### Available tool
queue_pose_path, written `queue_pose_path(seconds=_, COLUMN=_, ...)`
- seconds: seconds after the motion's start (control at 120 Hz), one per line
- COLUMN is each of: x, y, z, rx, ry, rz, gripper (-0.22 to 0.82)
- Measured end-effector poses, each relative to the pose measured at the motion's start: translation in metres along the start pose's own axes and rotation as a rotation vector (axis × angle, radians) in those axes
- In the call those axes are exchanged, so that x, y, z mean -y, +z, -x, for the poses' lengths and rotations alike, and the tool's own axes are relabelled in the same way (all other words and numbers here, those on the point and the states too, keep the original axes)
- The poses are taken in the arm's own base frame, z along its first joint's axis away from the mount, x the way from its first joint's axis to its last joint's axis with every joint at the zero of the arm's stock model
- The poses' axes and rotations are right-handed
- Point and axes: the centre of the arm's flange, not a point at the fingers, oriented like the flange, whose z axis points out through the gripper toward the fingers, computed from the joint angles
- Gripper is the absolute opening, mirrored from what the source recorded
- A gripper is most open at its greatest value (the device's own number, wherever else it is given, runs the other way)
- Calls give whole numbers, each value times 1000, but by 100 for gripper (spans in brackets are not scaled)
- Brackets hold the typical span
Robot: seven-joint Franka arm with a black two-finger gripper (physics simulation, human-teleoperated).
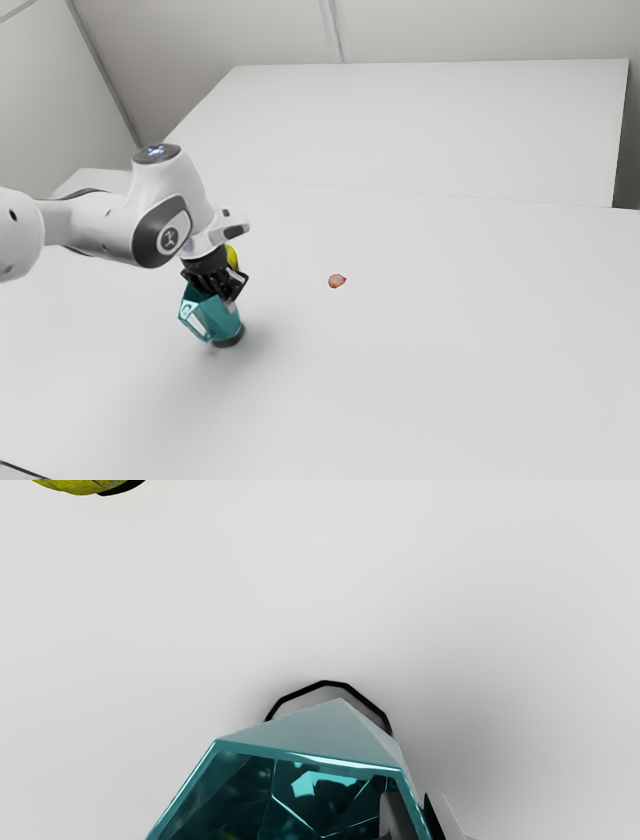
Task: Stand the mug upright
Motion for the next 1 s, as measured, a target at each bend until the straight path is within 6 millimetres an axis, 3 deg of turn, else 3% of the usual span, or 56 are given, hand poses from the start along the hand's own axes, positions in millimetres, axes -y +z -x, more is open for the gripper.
queue_pose_path(seconds=0.433, x=-2, y=19, z=-2, rx=33, ry=-34, rz=2, gripper=-17)
queue_pose_path(seconds=0.667, x=-6, y=11, z=-2, rx=17, ry=-32, rz=11, gripper=13)
queue_pose_path(seconds=0.867, x=-10, y=-19, z=-1, rx=-42, ry=-21, rz=10, gripper=37)
queue_pose_path(seconds=1.0, x=-9, y=-46, z=-1, rx=-91, ry=-20, rz=7, gripper=47)
